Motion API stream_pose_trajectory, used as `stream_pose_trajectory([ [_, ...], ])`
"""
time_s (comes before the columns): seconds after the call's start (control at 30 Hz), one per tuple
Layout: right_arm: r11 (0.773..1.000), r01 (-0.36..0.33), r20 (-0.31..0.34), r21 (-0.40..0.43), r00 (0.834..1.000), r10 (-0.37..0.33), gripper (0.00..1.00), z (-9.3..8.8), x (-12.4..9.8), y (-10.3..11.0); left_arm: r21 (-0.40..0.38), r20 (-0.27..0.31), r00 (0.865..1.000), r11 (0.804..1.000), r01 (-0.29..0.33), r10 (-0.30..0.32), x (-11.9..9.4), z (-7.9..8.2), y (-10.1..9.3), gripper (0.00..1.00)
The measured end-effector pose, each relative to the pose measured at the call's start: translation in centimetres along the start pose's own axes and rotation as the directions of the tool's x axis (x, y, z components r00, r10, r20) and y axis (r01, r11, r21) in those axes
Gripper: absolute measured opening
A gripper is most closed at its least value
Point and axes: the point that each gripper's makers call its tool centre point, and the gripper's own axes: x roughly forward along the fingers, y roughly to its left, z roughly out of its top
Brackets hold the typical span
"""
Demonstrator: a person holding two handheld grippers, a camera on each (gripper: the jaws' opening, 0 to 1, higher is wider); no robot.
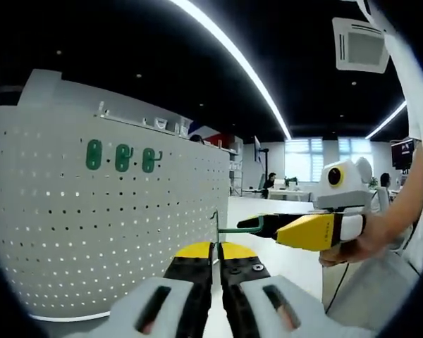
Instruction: Insert the hook assembly into the mounting plate slot until the hook locks in place.
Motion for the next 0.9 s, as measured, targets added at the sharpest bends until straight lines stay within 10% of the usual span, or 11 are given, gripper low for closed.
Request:
stream_pose_trajectory([
  [0.9, 0.997, 0.035, 0.01, -0.069, 0.999, -0.034, 0.05, 0.5, 1.8, -0.2, 0.007, -0.003, 1.0, 1.0, 0.004, -0.004, -0.2, 0.0, -0.3, 0.02],
])
